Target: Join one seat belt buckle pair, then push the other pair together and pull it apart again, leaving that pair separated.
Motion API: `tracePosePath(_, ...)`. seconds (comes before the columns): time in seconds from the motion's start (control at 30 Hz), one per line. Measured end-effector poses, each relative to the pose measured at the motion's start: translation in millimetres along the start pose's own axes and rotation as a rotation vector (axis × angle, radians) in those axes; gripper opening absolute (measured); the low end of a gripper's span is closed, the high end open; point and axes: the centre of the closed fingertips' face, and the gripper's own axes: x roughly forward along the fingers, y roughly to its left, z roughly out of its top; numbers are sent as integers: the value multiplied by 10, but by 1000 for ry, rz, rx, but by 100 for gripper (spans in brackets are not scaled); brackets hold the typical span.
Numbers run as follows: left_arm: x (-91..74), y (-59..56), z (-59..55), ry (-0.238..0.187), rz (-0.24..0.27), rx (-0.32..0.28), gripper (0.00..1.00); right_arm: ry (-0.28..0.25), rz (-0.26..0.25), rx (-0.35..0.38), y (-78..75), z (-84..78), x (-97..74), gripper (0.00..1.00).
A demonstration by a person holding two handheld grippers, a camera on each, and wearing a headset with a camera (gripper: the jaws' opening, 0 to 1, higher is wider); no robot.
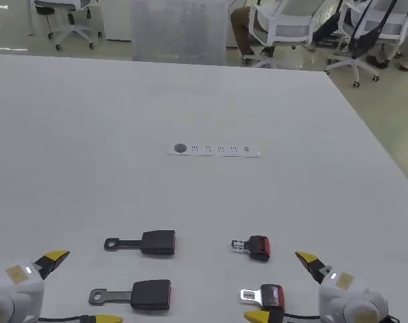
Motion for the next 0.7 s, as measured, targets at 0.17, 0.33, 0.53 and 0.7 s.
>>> tracePosePath(0.17, 46, -2, -55, 23, -15, 13, 100, 16, 4, 9, -5, -55, 43, 100)
tracePosePath(0.33, 87, 16, -79, 29, -26, 4, 100, 32, 14, 16, -4, -101, 97, 100)
tracePosePath(0.53, 169, 29, -95, 39, -41, 1, 100, 55, 33, 16, -18, -156, 172, 100)
tracePosePath(0.7, 239, 11, -125, 58, -58, 25, 99, 71, 47, 17, -36, -187, 207, 99)
